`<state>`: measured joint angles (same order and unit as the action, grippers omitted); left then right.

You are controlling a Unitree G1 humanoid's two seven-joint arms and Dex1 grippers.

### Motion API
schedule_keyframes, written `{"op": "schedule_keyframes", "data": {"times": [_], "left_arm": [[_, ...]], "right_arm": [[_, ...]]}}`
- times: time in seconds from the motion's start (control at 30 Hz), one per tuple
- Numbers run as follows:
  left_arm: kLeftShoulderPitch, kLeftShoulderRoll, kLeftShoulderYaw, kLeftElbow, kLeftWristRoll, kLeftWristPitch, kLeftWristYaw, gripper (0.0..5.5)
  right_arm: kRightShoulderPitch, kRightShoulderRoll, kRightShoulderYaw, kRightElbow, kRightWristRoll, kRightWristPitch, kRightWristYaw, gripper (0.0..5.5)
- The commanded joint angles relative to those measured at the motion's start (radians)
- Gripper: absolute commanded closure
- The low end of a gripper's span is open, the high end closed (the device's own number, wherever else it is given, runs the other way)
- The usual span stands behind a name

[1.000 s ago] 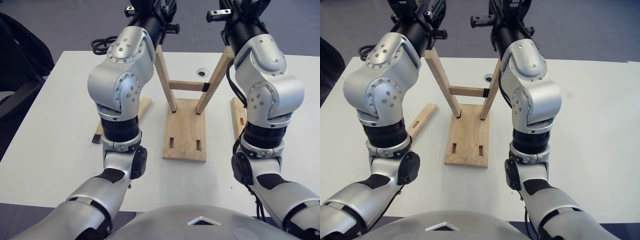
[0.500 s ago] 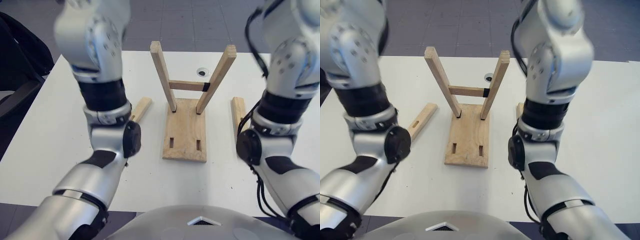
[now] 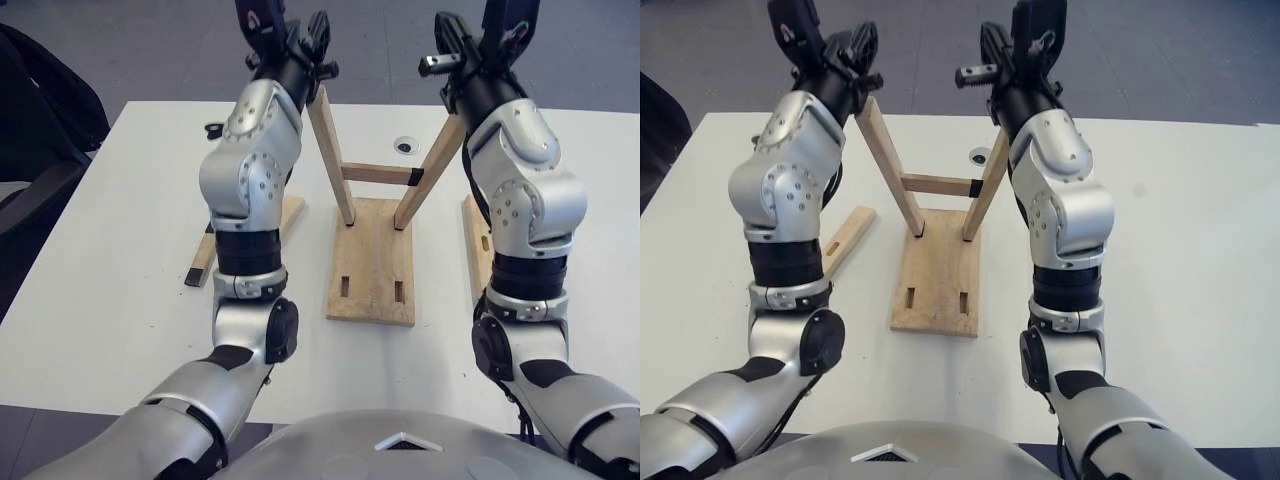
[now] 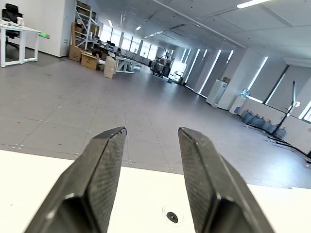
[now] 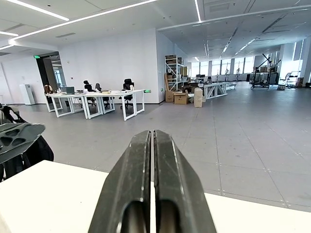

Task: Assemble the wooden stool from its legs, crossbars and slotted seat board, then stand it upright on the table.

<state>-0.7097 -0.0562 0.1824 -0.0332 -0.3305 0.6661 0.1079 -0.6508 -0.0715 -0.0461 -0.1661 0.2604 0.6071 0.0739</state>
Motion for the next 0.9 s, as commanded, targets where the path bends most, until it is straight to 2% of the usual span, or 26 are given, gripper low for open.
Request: {"op": "schedule_keyframes", "data": {"times": [0.03,0.17,0.27,0.37,0.53,0.73,0.8,0.9], "left_arm": [[0.15,0.045,-0.005,0.169,0.032,0.175,0.013,3.5],[-0.032,0.168,0.034,0.131,0.101,-0.08,0.022,3.5],[-0.033,0.19,0.075,0.023,0.11,-0.185,0.031,3.5],[-0.02,0.196,0.104,-0.076,0.08,-0.243,0.01,3.5],[0.092,0.277,0.105,-0.091,0.057,-0.216,-0.106,3.5],[0.202,0.356,0.095,-0.13,0.008,-0.158,-0.239,3.5],[0.136,0.343,0.114,-0.129,-0.026,-0.158,-0.229,3.5],[-0.113,0.304,0.151,0.0,-0.099,-0.149,-0.181,3.5]], "right_arm": [[0.12,0.02,-0.04,0.095,0.055,0.178,-0.005,5.4],[0.074,0.015,-0.047,0.031,0.089,0.183,0.006,5.4],[0.006,-0.016,-0.053,-0.041,0.093,0.136,0.022,5.4],[-0.143,-0.053,-0.105,-0.097,0.102,0.04,0.027,5.4],[-0.248,-0.111,-0.172,-0.157,0.15,0.059,0.023,5.4],[-0.12,-0.218,-0.192,-0.116,0.142,0.124,0.067,5.4],[-0.129,-0.224,-0.193,-0.071,0.146,0.119,0.073,5.4],[-0.219,-0.199,-0.172,0.024,0.145,0.078,0.075,5.4]]}}
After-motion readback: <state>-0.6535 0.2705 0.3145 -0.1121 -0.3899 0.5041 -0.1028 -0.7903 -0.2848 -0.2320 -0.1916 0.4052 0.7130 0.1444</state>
